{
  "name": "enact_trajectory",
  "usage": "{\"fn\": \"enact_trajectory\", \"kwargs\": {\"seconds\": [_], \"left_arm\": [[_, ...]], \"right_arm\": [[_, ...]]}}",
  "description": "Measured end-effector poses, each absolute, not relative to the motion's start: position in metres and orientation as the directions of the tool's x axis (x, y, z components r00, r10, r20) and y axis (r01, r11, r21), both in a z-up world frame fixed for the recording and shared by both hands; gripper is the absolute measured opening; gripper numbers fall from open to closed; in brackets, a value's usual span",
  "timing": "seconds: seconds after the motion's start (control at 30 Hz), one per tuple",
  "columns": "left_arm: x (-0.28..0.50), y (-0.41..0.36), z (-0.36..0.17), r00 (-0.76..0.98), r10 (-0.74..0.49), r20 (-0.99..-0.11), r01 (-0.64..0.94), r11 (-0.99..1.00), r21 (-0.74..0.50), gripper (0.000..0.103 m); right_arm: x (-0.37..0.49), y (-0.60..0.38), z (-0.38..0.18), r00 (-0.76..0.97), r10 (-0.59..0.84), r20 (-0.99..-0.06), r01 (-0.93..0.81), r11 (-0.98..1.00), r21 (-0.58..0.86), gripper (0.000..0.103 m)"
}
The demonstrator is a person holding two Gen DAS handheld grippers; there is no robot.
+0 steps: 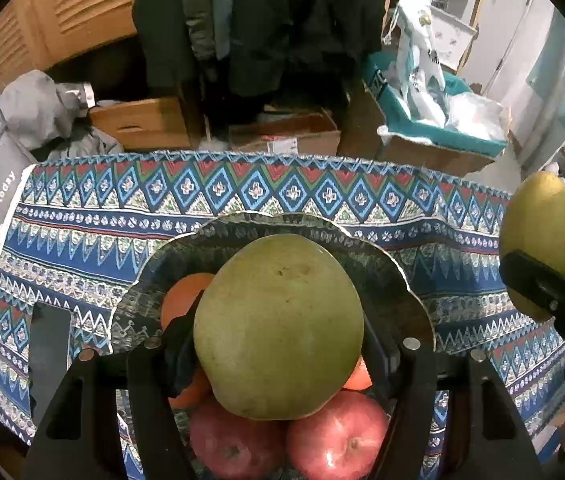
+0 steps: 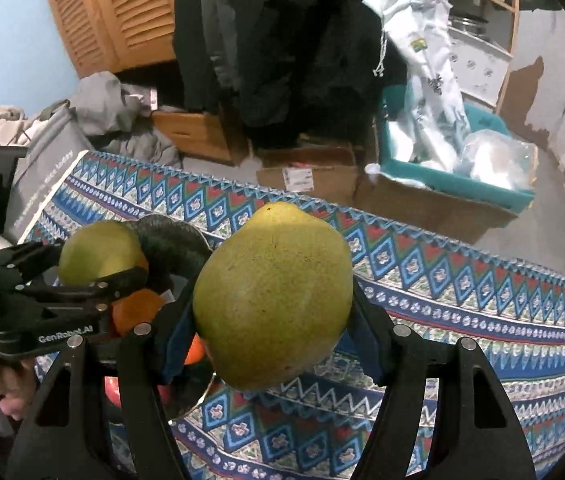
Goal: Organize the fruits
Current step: 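Carry the pear in the left tool over the glass bowl while the right tool follows, then open the left tool to drop its pear into the glass bowl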
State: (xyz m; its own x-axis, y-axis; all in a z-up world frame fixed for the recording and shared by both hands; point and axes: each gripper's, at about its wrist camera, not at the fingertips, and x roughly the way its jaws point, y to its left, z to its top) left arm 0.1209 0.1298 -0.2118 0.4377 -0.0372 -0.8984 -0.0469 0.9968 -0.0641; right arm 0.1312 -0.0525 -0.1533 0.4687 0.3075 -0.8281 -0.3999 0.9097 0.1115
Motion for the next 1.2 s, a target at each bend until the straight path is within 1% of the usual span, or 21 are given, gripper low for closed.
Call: {"fn": "enact_trajectory", "kwargs": {"seconds": [0.27,0.37,0.43,0.6,0.77,1.0,1.07,1.2], "left_arm": [[0.130,0.131,-0.230,0.386,-0.037,-0.922,-0.053,0.997,-0.063,0.070],[0.130,0.131,-0.225,0.415,-0.009,-0.910,-0.050,0.998,-0.033,0.073],[0.128,0.134,-0.220,0.424,-0.003,-0.906,-0.056,0.998,-0.030,0.077],[0.117,0.146,-0.210,0.433,-0.014,-0.901,-0.080,0.995,-0.054,0.077],[0.103,0.162,-0.207,0.418,-0.020,-0.908,-0.136,0.987,-0.084,0.077],[0.081,0.195,-0.203,0.413,0.021,-0.911,-0.239,0.967,-0.086,0.079],[0.075,0.204,-0.203,0.413,0.015,-0.911,-0.267,0.958,-0.105,0.079],[0.064,0.214,-0.207,0.404,0.036,-0.914,-0.289,0.953,-0.091,0.079]], "right_arm": [[0.136,-0.046,-0.162,0.451,0.309,-0.838,-0.407,0.906,0.115,0.068],[0.138,-0.045,-0.162,0.448,0.311,-0.838,-0.406,0.906,0.120,0.068],[0.138,-0.044,-0.162,0.449,0.311,-0.838,-0.405,0.907,0.120,0.068],[0.138,-0.039,-0.163,0.438,0.321,-0.840,-0.421,0.898,0.124,0.068],[0.136,-0.026,-0.169,0.416,0.327,-0.849,-0.447,0.886,0.122,0.068],[0.124,-0.001,-0.173,0.390,0.346,-0.853,-0.497,0.859,0.121,0.068],[0.121,0.008,-0.175,0.381,0.350,-0.856,-0.511,0.851,0.120,0.068],[0.115,0.025,-0.183,0.343,0.361,-0.867,-0.537,0.833,0.134,0.068]]}}
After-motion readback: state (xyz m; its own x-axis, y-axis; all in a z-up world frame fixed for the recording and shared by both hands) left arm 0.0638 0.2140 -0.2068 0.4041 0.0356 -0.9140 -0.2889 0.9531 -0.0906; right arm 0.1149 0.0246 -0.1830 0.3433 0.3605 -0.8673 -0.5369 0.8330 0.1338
